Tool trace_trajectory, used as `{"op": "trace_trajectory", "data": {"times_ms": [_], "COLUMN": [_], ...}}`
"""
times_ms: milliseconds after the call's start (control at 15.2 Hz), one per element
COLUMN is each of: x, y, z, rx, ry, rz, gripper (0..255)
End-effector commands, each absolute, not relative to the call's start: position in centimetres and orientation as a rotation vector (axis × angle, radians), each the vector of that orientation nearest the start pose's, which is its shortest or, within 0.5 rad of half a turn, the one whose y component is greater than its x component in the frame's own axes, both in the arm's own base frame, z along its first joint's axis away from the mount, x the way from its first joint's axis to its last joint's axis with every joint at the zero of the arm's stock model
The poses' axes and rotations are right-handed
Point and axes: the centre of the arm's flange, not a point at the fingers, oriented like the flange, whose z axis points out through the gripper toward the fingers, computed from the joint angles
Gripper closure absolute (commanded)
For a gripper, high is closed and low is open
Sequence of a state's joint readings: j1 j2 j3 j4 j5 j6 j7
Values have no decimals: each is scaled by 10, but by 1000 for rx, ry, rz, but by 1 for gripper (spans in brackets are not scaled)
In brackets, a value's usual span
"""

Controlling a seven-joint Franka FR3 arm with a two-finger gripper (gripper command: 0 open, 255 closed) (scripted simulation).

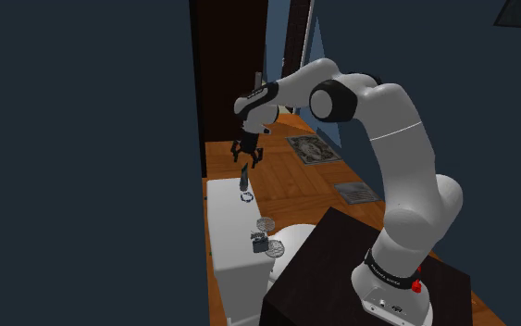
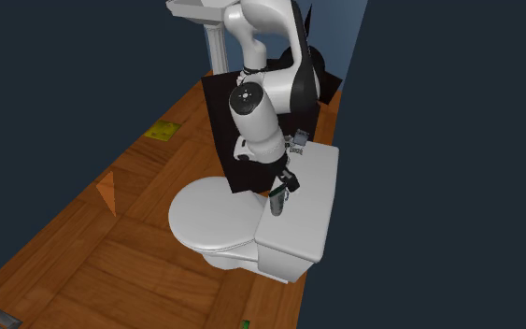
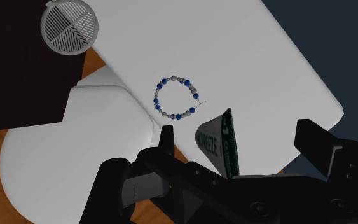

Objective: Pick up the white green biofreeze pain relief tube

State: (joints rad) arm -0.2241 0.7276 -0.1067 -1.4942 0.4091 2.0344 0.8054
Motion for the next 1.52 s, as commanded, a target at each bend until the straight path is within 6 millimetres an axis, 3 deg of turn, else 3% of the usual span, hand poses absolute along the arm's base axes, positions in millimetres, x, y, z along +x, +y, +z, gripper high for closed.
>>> {"op": "trace_trajectory", "data": {"times_ms": [0,330,528,594,1188,1452], "x": [672,672,672,672,672,672], "y": [-195,-195,-195,-195,-195,-195], "z": [217,191,188,188,188,209], "rx": [-2258,-2258,-2258,-2258,-2258,-2258], "ry": [1808,1808,1808,1808,1808,1808], "rz": [347,347,347,347,347,347], "gripper": [0,0,0,255,255,255]}}
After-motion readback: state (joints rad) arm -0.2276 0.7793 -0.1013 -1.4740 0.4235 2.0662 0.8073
